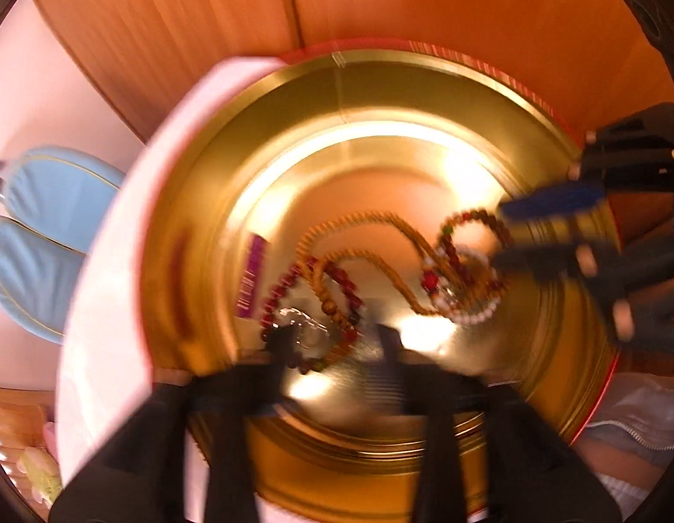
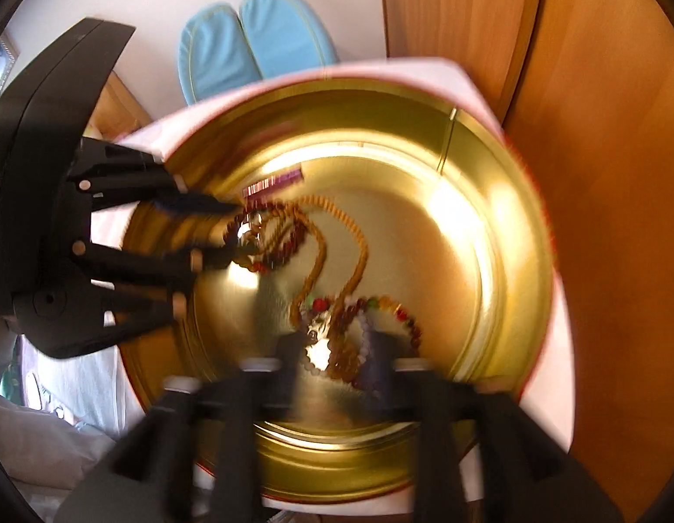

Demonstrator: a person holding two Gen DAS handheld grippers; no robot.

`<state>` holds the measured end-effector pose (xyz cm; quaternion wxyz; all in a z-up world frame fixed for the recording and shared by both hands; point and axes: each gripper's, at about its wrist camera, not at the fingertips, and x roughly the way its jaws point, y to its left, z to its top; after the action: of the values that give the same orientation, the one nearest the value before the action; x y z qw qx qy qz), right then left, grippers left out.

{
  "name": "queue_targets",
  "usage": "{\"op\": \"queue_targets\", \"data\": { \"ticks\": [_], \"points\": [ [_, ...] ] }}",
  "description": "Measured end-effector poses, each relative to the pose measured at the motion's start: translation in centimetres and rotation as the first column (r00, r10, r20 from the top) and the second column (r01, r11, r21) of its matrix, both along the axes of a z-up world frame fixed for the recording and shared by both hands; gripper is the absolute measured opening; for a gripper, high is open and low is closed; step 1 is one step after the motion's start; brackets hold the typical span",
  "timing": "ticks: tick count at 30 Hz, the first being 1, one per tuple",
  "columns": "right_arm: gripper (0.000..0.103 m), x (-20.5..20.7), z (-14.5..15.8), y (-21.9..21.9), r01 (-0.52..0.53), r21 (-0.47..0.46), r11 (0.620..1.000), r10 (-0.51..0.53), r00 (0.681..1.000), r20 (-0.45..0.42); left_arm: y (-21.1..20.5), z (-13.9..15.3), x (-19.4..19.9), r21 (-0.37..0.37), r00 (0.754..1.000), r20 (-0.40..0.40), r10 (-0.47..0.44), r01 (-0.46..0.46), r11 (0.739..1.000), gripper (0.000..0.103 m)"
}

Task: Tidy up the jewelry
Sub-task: 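Open both tools to release the necklace inside the tin, then withdraw both open tools from the tin back over the table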

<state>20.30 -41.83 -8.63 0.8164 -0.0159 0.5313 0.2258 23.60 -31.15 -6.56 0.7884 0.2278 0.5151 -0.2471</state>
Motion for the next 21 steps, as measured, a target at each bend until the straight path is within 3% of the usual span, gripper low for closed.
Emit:
{"op": "queue_targets", "data": {
  "ticks": [1,3,14,16,18,21],
  "points": [
    [0.078,-0.2,0.5,-0.3,0.011,0.011,1.0,-0.011,1.0,0.028,0.2,0.7,-0.2,-0.002,0.999,0.051,0.006,-0.006,1.0,0.084],
    [0.08,-0.6,1.4,-1.0,0.025,0.043,0.999,-0.028,0.997,0.069,0.5,1.8,-0.5,-0.017,0.996,0.088,-0.005,0.007,1.0,0.084],
    [0.081,-1.8,2.3,-1.8,0.042,0.045,0.998,-0.046,0.995,0.085,0.3,2.0,-1.6,0.016,0.997,0.071,-0.011,0.01,1.0,0.084],
    [0.084,-2.1,2.3,-1.7,0.043,0.044,0.998,-0.046,0.996,0.081,0.2,2.1,-1.9,0.02,0.997,0.075,-0.008,0.007,1.0,0.084],
    [0.093,-2.5,2.3,-1.7,0.044,0.047,0.998,-0.047,0.996,0.076,0.2,2.1,-2.3,0.02,0.997,0.081,0.005,-0.007,1.0,0.084],
    [0.094,-3.5,2.6,-2.0,0.045,0.066,0.997,-0.05,0.996,0.077,0.8,2.1,-2.9,-0.023,0.998,0.032,0.061,-0.06,0.998,0.084]
  ]
}}
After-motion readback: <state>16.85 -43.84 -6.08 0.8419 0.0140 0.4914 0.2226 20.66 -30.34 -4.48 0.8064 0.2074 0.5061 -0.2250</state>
